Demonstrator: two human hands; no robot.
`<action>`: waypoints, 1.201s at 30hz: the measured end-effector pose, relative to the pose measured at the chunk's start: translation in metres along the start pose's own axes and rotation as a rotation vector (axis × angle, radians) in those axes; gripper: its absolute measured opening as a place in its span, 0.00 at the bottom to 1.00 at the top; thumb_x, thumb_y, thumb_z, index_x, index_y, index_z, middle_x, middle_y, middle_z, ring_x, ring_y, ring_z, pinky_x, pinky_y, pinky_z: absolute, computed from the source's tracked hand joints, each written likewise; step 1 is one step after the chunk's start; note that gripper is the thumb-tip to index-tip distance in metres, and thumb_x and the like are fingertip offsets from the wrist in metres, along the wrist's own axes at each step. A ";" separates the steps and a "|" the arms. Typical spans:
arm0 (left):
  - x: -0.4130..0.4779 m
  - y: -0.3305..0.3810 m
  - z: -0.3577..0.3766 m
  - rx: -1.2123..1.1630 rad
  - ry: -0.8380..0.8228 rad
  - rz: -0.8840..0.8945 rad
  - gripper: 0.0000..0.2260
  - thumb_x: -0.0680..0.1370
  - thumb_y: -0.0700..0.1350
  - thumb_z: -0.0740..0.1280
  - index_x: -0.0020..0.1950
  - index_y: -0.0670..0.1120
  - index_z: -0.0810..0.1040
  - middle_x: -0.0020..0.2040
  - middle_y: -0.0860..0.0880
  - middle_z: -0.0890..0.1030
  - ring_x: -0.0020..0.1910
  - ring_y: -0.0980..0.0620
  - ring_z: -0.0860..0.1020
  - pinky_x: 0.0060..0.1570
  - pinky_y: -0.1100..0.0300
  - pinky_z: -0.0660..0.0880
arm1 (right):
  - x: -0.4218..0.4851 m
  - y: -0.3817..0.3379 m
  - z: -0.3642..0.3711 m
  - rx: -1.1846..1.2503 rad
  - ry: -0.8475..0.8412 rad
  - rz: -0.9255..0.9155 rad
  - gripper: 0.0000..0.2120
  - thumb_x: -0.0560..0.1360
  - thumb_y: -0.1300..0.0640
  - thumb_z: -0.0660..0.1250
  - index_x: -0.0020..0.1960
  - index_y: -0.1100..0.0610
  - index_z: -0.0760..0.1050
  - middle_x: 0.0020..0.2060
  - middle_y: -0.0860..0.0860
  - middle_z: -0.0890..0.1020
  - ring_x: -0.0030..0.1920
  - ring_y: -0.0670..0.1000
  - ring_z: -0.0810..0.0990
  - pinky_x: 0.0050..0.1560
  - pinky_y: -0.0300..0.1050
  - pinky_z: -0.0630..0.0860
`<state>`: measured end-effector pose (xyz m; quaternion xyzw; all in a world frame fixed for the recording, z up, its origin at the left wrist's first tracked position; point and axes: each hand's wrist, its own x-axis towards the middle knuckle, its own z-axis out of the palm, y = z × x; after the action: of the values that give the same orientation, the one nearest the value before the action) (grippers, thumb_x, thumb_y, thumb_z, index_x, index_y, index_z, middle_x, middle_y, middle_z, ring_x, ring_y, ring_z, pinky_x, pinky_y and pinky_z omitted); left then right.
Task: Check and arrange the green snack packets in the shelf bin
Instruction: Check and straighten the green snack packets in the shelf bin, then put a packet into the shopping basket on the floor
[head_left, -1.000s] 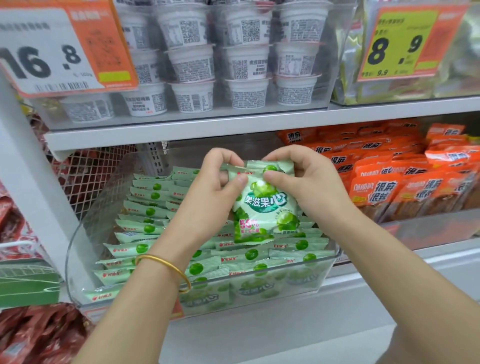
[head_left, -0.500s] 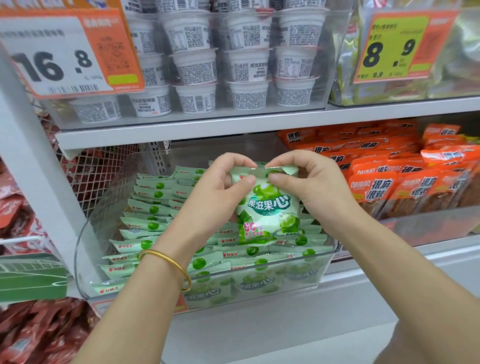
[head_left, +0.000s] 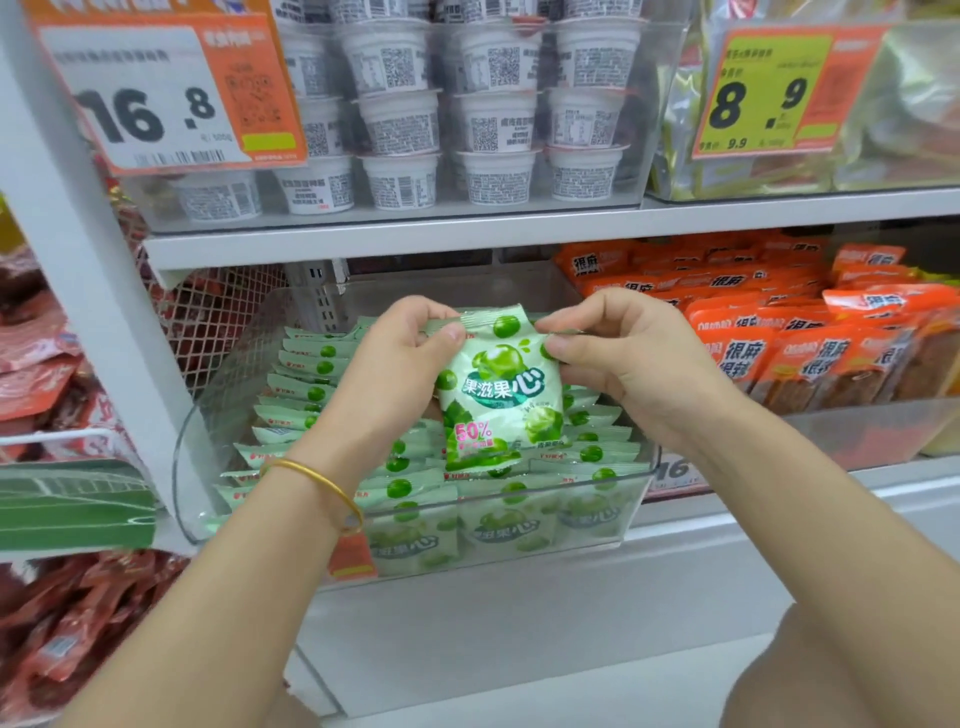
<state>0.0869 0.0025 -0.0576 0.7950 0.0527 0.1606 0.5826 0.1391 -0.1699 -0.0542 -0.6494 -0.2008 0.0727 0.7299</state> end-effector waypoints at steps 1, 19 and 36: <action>-0.004 0.005 -0.002 0.016 -0.001 0.006 0.08 0.81 0.42 0.60 0.44 0.52 0.72 0.42 0.40 0.78 0.38 0.45 0.77 0.41 0.42 0.78 | -0.003 -0.004 0.000 0.026 -0.010 0.012 0.11 0.68 0.74 0.68 0.35 0.60 0.74 0.40 0.56 0.82 0.35 0.49 0.83 0.38 0.40 0.80; -0.110 -0.010 -0.053 0.174 -0.098 -0.126 0.02 0.80 0.47 0.61 0.51 0.52 0.69 0.48 0.30 0.77 0.43 0.33 0.78 0.46 0.37 0.75 | -0.041 -0.009 0.053 -0.551 -0.768 0.234 0.07 0.74 0.62 0.69 0.52 0.60 0.79 0.46 0.51 0.85 0.42 0.49 0.84 0.37 0.45 0.82; -0.257 -0.009 -0.259 0.148 0.303 -0.884 0.19 0.76 0.41 0.67 0.67 0.43 0.69 0.63 0.48 0.72 0.59 0.53 0.70 0.55 0.71 0.64 | -0.056 -0.022 0.353 -1.183 -1.606 -0.093 0.06 0.76 0.60 0.64 0.42 0.61 0.73 0.39 0.56 0.79 0.34 0.52 0.77 0.38 0.46 0.70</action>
<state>-0.2366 0.1706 -0.0459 0.7033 0.4820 0.0072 0.5225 -0.0517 0.1309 -0.0171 -0.6583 -0.6638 0.3497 -0.0610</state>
